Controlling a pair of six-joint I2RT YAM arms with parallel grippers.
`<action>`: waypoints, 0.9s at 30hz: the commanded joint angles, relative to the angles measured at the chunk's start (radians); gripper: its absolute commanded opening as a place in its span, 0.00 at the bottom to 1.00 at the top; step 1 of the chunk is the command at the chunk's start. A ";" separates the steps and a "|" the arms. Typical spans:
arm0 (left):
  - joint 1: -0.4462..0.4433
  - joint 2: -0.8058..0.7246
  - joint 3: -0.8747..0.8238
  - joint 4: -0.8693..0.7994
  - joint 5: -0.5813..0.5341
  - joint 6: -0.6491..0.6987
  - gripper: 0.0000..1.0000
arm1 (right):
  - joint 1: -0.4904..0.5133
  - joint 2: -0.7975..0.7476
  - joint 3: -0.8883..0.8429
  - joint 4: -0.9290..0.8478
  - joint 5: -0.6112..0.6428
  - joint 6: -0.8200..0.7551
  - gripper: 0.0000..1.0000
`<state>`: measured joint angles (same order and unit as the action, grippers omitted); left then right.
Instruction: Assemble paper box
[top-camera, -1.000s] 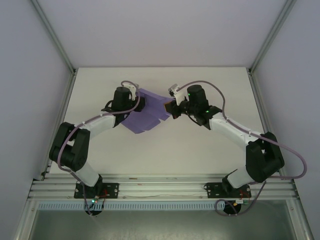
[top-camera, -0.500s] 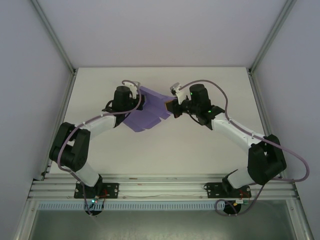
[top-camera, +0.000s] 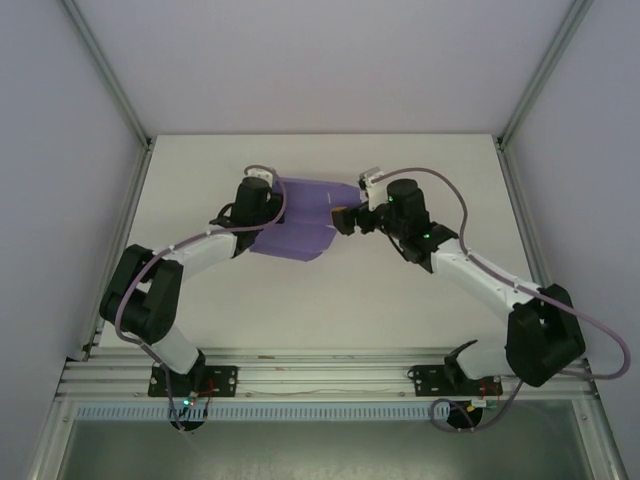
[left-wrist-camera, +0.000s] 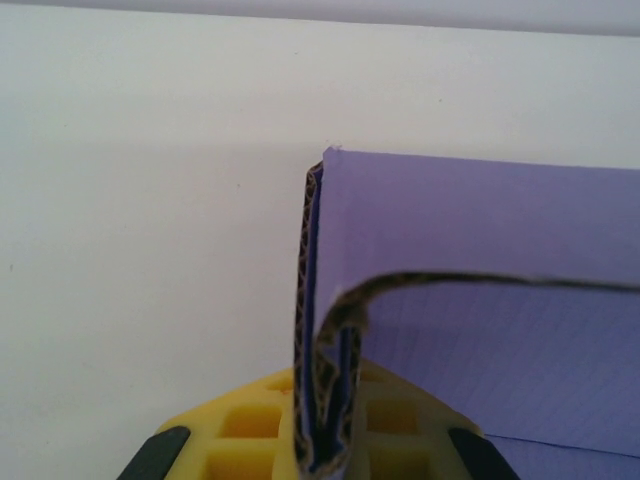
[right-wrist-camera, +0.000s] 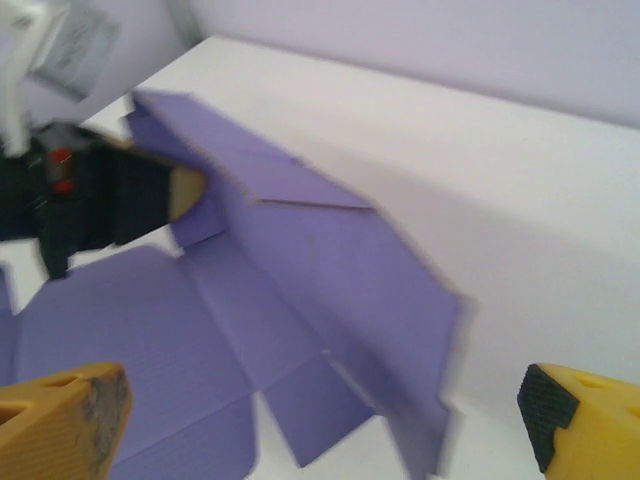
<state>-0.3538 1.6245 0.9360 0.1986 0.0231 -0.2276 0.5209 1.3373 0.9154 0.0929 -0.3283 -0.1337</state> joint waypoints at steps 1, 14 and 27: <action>-0.009 -0.009 -0.024 -0.038 -0.067 -0.035 0.00 | 0.001 -0.052 0.018 0.030 0.298 0.051 1.00; -0.042 -0.002 0.013 -0.099 -0.128 -0.052 0.00 | -0.017 0.202 0.230 -0.103 0.180 0.029 1.00; -0.057 0.008 0.029 -0.094 -0.085 -0.067 0.00 | 0.053 0.352 0.259 -0.018 0.198 0.042 1.00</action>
<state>-0.3943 1.6249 0.9390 0.0967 -0.0650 -0.2901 0.5617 1.6634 1.1515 -0.0055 -0.1761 -0.1135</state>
